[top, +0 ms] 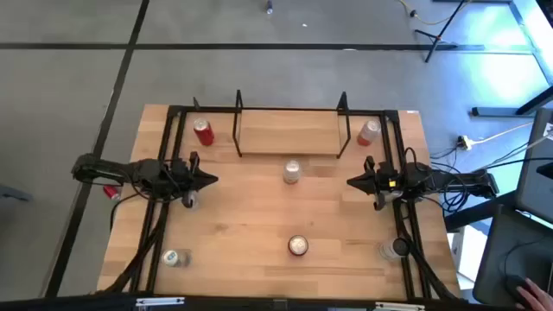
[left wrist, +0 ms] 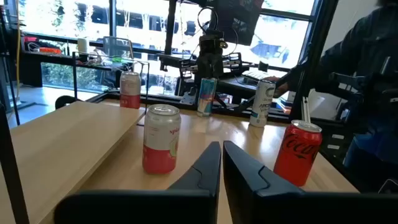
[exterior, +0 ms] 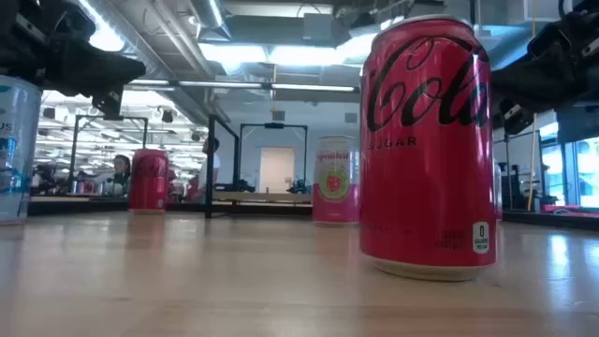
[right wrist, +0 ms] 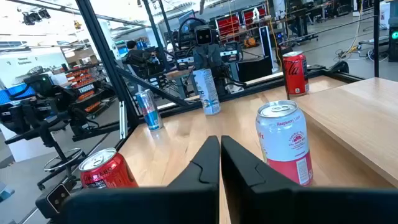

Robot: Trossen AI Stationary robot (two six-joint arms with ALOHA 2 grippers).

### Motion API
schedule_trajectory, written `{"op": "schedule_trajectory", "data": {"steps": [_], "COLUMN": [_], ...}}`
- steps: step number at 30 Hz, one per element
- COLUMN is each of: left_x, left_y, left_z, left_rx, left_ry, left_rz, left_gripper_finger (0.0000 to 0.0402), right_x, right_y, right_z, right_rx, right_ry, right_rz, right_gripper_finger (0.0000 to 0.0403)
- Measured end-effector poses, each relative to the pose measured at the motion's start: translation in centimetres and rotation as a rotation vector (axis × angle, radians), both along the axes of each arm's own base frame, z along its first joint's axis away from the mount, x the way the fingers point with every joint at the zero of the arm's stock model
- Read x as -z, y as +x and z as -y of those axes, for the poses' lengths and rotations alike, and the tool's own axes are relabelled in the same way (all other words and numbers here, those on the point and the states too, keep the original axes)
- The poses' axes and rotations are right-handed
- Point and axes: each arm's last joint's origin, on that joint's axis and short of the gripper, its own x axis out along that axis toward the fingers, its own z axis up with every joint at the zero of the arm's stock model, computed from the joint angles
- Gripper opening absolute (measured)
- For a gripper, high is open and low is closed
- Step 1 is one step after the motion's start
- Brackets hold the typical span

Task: Place canned beverage on shelf

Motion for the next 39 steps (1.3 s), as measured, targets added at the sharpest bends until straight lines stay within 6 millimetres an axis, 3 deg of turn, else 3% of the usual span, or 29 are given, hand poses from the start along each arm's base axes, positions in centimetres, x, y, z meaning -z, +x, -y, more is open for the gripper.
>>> {"op": "schedule_trajectory", "data": {"steps": [16,21,24,27,34,39], "left_x": [0.0,0.0,0.0,0.0,0.0,-0.5], "left_y": [0.0,0.0,0.0,0.0,0.0,-0.1], "left_z": [0.0,0.0,0.0,0.0,0.0,-0.4], "left_rx": [0.0,0.0,0.0,0.0,-0.019,-0.137], "left_ry": [0.0,0.0,0.0,0.006,0.283,0.217], "left_rz": [0.0,0.0,0.0,0.0,-0.016,0.019], "left_gripper_finger": [0.0011,0.0011,0.0011,0.0011,0.0011,0.0011], "right_x": [0.0,0.0,-0.2,-0.2,-0.2,-0.2], "right_y": [0.0,0.2,0.0,0.0,0.0,0.0], "right_z": [0.0,1.1,1.5,1.6,1.5,1.5], "right_rx": [0.012,0.398,0.539,0.567,0.559,0.558], "right_ry": [0.0,0.005,0.015,0.015,0.018,0.018], "right_rz": [0.0,-0.008,0.01,0.008,0.015,0.015], "right_gripper_finger": [0.0005,0.0005,0.0005,0.0005,0.0005,0.0005]}}
